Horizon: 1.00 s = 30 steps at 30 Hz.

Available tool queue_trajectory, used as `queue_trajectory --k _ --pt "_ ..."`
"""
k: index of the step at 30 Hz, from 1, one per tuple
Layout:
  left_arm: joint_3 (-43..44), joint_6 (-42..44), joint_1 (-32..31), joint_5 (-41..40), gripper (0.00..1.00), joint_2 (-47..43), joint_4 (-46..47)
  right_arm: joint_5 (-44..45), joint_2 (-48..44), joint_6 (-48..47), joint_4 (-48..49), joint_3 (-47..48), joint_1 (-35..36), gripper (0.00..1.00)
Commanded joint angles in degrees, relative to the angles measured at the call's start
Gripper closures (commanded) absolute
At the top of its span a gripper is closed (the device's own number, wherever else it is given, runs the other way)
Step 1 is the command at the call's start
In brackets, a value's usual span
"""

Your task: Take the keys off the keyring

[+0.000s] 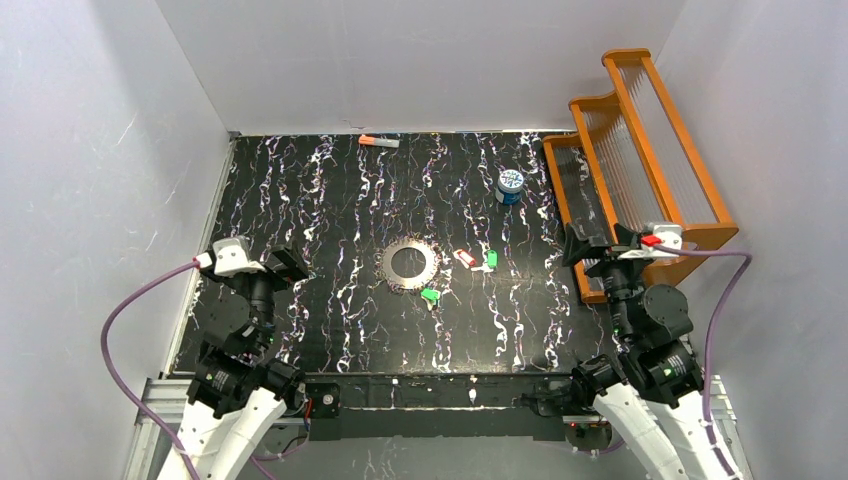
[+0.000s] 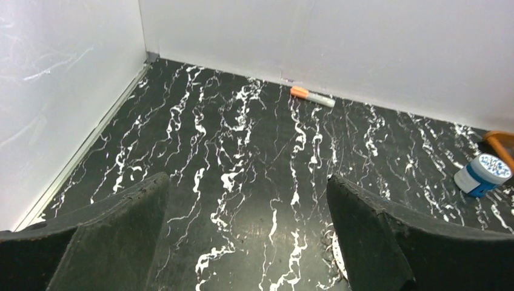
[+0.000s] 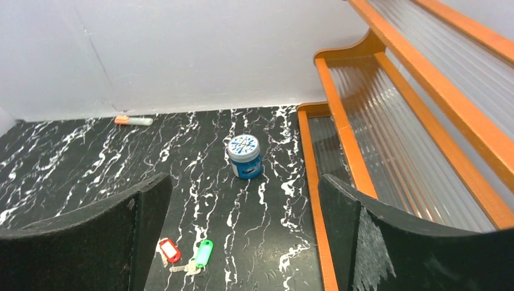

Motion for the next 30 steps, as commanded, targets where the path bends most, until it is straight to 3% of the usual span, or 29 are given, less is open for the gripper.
queue_trajectory --k 1,6,20,25,30 --pt "-1.1 -1.1 0.2 -2.2 0.02 0.5 2.5 5.1 -3.3 -0.4 6.5 -1.6 0.1 0.01" --pt "-0.7 -2.2 0.2 -1.5 0.02 2.5 2.6 10.4 -3.1 7.0 10.8 -3.6 0.1 0.01" --pt "-0.8 -2.2 0.2 -0.4 0.02 2.5 2.7 5.0 -5.6 11.3 15.8 -7.1 0.1 0.01" --pt "-0.8 -2.2 0.2 -0.1 0.02 2.8 2.8 3.1 -2.3 16.6 14.1 -5.3 0.3 0.01" --pt "-0.8 -2.2 0.2 0.0 0.02 2.6 2.7 3.4 4.4 18.5 6.1 0.9 1.9 0.01"
